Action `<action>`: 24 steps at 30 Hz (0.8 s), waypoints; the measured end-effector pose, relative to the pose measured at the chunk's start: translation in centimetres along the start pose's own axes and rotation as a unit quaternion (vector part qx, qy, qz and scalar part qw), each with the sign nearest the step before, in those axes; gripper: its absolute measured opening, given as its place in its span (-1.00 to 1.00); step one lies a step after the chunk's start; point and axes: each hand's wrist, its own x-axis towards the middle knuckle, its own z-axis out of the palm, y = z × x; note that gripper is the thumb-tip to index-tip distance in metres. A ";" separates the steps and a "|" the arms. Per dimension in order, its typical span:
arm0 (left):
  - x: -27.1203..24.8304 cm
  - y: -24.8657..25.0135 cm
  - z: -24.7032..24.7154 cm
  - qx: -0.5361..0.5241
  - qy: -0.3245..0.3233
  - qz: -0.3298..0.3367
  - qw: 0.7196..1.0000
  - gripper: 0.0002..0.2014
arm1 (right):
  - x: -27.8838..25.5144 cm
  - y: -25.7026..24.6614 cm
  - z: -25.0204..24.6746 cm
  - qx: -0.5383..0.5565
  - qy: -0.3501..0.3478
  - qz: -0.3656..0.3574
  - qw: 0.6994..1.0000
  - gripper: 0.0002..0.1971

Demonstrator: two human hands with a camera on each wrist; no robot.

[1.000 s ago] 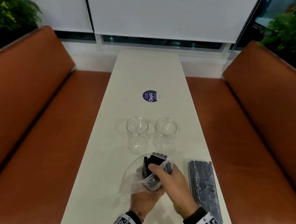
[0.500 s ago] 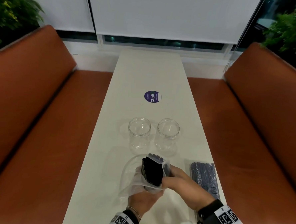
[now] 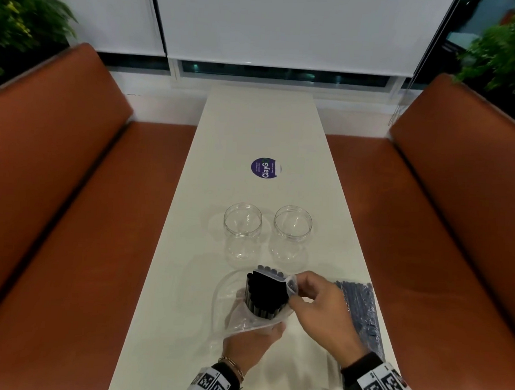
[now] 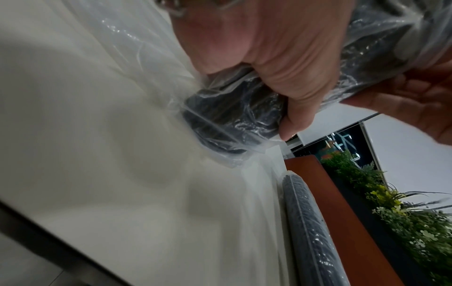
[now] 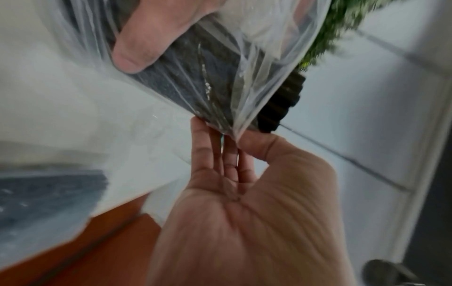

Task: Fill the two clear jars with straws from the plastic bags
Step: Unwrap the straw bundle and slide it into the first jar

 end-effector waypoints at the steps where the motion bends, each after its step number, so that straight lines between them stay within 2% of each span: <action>1: 0.0 -0.2 0.0 0.004 -0.001 0.005 1.000 -0.14 | -0.4 -0.3 0.3 -0.015 0.013 -0.014 1.000 -0.67; 4: -0.3 0.2 0.2 -0.030 0.021 -0.010 0.999 -0.31 | -1.8 -1.0 0.7 -0.049 -0.017 -0.060 0.997 -0.51; 6: -0.5 1.3 0.2 0.002 0.029 0.035 0.999 -0.36 | -2.4 -1.2 0.8 -0.065 -0.030 -0.080 0.994 -0.42; 9: -0.2 2.3 0.3 -0.027 0.047 0.041 0.998 -0.40 | -2.4 -1.5 0.5 -0.061 -0.018 -0.072 0.995 -0.46; 11: -0.4 2.8 0.5 -0.068 0.070 0.072 0.993 -0.43 | -2.1 -1.9 0.3 -0.045 -0.008 -0.058 0.997 -0.55; 13: -0.6 3.1 0.6 -0.092 0.054 0.083 0.991 -0.41 | -1.7 -2.4 0.3 -0.063 0.009 -0.061 0.996 -0.63; 15: 0.0 2.1 1.1 -0.097 0.076 0.068 0.990 -0.35 | -1.4 -2.6 0.3 -0.084 0.022 -0.064 0.994 -0.70; 19: 0.0 0.7 1.3 -0.057 0.091 0.054 0.993 0.00 | -1.0 -2.5 0.4 -0.101 -0.013 -0.072 0.992 -0.78; 24: 0.6 0.8 1.3 -0.079 0.083 0.039 0.993 -0.09 | -1.0 -1.6 -0.2 -0.104 -0.069 -0.086 0.988 -0.65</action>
